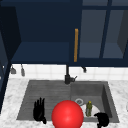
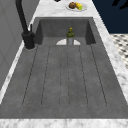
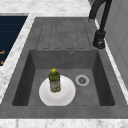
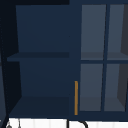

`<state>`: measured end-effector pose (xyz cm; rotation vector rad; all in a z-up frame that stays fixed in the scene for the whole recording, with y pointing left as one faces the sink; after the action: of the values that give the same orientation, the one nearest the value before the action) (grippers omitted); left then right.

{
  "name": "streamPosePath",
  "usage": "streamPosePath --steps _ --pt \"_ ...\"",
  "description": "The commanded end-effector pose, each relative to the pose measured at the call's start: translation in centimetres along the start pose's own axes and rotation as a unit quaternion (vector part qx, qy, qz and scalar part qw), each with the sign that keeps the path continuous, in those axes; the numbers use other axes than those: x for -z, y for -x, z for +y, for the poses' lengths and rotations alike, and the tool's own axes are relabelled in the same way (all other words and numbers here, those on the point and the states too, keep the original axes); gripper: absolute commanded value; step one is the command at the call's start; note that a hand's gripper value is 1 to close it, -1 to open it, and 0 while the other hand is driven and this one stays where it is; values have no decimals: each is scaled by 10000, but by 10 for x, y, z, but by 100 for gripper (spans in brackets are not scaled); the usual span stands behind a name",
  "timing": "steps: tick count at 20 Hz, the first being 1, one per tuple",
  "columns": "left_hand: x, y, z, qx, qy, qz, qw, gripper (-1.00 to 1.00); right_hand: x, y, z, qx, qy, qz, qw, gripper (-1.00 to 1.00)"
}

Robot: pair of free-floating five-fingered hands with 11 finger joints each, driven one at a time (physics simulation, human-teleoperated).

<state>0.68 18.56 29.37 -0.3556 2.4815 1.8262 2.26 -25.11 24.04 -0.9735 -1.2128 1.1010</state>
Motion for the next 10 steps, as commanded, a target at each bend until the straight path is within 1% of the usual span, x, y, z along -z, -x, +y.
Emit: streamPosePath --steps 1,2,3,4,5,6,7,10 --pt "-1 19 -15 46 601 -168 9980 -100 0 0 0 0 0 0 10000 0" --pt "-2 19 -17 9 607 -214 9979 -100 0 0 0 0 0 0 10000 0" --pt "-2 18 -19 -3 623 -196 9979 -100 0 0 0 0 0 0 10000 0" --pt "-3 5 -17 -67 661 -98 9977 -100 0 0 0 0 0 0 10000 0" --pt "-4 7 -19 -122 666 -126 9976 -100 0 0 0 0 0 0 10000 0" --pt "-4 3 -19 -112 689 -90 9975 -100 0 0 0 0 0 0 10000 0" --pt "-6 -7 -20 -79 688 -67 9976 -100 0 0 0 0 0 0 10000 0" --pt "-10 -23 -24 -85 686 -55 9976 -100 0 0 0 0 0 0 10000 0"
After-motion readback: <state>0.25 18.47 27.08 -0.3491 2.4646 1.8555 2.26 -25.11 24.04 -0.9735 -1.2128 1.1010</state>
